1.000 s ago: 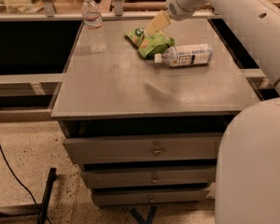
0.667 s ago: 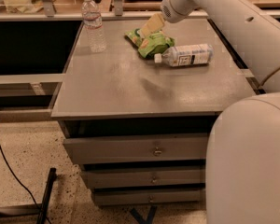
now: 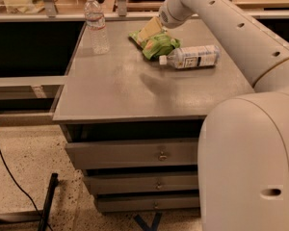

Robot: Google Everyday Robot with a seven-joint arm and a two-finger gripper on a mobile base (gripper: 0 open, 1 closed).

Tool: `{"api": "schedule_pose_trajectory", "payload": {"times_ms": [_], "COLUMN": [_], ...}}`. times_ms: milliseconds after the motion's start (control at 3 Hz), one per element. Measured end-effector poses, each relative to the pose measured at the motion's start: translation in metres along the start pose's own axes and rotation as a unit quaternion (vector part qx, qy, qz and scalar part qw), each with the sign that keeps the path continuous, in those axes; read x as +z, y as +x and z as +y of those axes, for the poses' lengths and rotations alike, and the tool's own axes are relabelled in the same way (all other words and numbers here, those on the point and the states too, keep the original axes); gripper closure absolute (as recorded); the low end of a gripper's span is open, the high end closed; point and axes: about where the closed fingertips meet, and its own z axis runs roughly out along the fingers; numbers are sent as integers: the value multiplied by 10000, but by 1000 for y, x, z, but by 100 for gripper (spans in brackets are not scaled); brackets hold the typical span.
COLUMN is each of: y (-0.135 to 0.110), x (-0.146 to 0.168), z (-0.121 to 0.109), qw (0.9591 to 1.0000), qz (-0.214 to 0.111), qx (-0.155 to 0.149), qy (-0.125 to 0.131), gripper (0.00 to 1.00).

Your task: Pick green rice chip bag

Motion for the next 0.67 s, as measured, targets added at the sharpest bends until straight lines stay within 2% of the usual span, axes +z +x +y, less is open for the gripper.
{"api": "schedule_pose_trajectory", "payload": {"times_ms": [667], "y": [9], "x": [19], "z": [9], "qw": [9994], "qz": [287], "qx": [207], "qy": [-47], "gripper": [0]}}
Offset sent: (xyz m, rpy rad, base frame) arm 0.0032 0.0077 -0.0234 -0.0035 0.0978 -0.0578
